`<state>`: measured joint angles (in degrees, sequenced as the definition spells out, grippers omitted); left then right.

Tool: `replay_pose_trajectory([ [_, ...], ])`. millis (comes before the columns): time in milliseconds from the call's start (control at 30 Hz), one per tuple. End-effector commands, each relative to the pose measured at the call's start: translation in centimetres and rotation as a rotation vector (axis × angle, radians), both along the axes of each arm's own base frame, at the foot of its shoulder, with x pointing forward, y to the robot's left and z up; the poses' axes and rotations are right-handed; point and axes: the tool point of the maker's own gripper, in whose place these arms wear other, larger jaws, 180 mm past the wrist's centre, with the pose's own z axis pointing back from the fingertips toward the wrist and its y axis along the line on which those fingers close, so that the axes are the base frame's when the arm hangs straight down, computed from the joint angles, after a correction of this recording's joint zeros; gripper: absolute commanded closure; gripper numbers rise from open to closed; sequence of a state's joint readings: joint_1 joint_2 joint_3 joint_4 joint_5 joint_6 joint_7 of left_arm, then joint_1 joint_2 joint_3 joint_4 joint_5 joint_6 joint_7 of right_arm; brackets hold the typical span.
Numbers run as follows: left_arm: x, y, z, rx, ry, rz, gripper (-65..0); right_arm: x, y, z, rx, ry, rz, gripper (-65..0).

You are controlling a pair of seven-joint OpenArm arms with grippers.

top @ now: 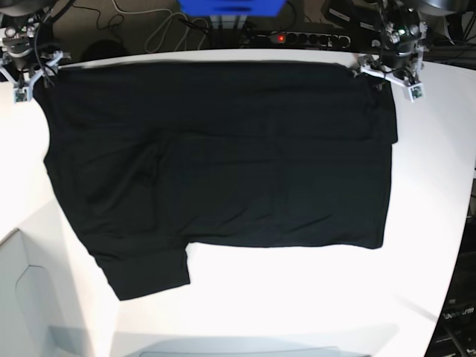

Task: Fold the T-shirt properly
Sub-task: 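Lay the shirt edge down and open both grippers, then move both grippers down along the shirt sides to the hem corners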

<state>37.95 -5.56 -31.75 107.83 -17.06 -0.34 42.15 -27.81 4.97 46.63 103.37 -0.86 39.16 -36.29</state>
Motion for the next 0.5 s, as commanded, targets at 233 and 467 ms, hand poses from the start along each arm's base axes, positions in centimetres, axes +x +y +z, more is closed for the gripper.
replay_pose_trajectory([
  [233, 1.8, -0.6, 3.4, 0.038, -0.108, -0.028, -51.8, 4.0, -0.4, 2.8, -0.035, -0.12, 0.034, -39.8],
  [467, 4.6, 2.3, 5.9, 0.093, -0.22, 0.044, -51.8, 10.1, 0.3, 5.3, -0.031, -0.262, 0.071, -39.9],
])
